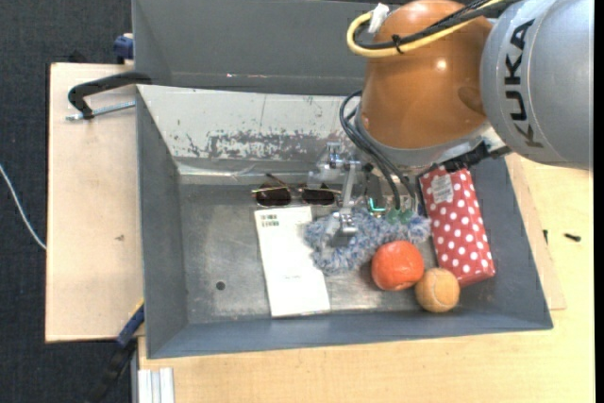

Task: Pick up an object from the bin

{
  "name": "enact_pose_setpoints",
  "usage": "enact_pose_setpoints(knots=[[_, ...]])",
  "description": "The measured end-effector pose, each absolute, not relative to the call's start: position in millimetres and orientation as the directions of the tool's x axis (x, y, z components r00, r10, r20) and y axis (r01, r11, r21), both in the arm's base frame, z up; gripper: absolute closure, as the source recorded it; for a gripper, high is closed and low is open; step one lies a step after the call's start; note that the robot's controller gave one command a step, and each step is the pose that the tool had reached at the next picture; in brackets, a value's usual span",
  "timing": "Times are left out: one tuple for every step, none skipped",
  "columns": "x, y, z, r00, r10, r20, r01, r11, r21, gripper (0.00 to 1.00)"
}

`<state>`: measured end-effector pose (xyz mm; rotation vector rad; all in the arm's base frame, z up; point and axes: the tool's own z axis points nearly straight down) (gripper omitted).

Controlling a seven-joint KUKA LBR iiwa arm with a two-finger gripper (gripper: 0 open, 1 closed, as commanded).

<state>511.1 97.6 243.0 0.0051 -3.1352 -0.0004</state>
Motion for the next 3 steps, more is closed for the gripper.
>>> enact_pose_setpoints(knots=[[512.7, 97, 247, -1.000, 0.000, -0.002, 0.000, 1.000, 0.002, 0.00], [527.0, 66, 182, -1.000, -0.019, -0.007, -0.019, 1.000, 0.002, 0.00], [532.3, 25, 106, -0.983, -0.186, -0.006, -0.186, 0.983, 0.000, 0.00]])
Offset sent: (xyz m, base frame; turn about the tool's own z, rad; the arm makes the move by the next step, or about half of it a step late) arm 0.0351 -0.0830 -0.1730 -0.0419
